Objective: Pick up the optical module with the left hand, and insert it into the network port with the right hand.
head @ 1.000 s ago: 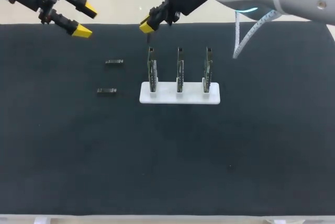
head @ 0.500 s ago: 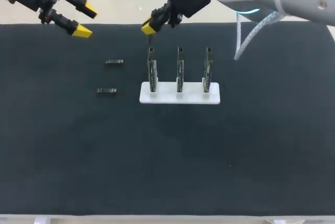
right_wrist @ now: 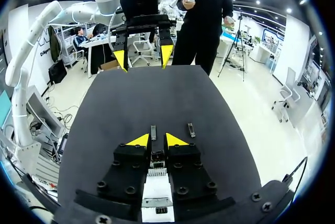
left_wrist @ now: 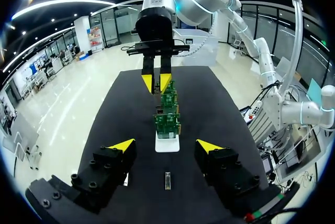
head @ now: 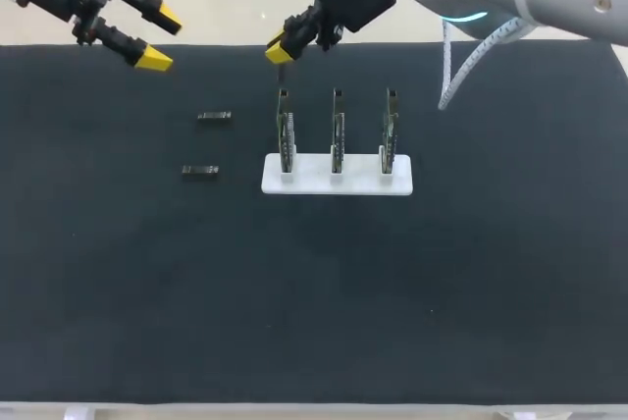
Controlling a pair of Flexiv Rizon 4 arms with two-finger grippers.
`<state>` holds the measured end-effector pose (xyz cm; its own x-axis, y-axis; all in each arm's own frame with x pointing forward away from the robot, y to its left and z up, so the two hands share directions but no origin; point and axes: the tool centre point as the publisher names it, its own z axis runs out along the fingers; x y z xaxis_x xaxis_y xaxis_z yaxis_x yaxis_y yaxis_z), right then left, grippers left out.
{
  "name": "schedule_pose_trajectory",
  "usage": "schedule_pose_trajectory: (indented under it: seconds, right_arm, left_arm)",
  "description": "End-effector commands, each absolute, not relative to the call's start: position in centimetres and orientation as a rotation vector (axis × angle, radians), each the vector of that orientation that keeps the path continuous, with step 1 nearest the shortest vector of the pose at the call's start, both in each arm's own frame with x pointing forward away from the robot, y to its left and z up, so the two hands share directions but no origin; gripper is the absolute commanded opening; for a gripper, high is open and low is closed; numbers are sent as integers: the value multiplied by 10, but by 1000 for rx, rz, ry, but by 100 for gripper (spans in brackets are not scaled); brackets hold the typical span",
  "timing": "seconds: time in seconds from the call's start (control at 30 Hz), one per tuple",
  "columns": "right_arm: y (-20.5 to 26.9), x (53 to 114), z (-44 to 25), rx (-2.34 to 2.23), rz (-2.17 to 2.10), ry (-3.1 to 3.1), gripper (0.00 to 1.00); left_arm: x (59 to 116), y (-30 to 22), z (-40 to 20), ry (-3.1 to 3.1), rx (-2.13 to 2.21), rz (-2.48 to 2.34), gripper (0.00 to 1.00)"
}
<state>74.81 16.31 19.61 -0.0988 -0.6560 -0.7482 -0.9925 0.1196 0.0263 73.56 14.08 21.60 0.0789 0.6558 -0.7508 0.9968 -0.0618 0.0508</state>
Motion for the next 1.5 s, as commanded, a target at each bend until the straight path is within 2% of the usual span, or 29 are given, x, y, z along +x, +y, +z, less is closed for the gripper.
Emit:
schedule_pose_trajectory:
  seconds: [0.03, 1.5]
  right_arm:
    - [164, 750, 196, -1598, 750, 1821, 0]
    - [150, 765, 189, -1545, 788, 1850, 0]
  left_arm:
    - [736, 141, 216, 1639, 1784, -756, 100]
    - [736, 141, 216, 1639, 1784, -756, 100]
